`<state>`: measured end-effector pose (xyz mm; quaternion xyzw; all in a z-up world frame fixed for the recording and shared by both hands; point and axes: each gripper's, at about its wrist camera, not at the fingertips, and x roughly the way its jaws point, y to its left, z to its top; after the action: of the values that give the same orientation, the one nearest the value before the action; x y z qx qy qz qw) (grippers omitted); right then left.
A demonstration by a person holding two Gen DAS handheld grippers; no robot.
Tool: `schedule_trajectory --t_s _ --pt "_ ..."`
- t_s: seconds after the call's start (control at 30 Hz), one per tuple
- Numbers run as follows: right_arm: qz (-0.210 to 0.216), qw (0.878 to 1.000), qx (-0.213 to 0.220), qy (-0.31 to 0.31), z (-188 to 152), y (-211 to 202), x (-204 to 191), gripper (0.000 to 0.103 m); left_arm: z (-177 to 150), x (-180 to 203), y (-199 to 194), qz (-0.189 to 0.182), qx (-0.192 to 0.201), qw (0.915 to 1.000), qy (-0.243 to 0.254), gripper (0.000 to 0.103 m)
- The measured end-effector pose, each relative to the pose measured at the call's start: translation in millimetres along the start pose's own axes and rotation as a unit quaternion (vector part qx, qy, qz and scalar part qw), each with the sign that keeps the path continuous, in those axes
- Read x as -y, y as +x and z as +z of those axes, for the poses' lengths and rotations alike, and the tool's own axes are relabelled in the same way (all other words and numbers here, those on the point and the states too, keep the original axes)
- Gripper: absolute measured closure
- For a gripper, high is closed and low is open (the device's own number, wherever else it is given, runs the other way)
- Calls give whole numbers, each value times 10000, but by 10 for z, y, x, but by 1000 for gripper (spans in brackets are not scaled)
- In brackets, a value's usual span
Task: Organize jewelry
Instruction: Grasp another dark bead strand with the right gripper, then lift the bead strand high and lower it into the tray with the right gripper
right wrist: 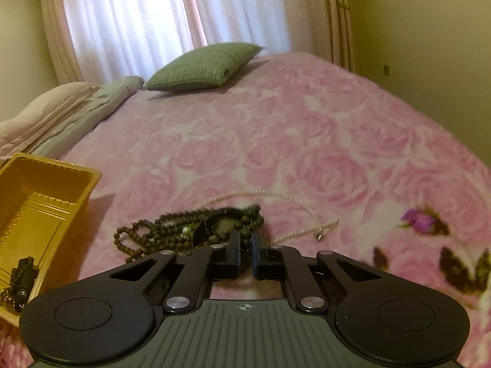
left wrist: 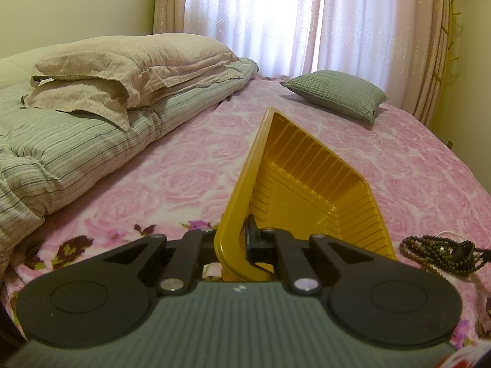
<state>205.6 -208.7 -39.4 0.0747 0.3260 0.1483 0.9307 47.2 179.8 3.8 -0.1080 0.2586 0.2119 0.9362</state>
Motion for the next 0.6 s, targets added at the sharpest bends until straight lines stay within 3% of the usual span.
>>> schedule_trajectory --t_s 0.6 --pt "365 9846 1266 -1148 851 -813 -499 97 19 36 -22 -35 38 10000 1 96"
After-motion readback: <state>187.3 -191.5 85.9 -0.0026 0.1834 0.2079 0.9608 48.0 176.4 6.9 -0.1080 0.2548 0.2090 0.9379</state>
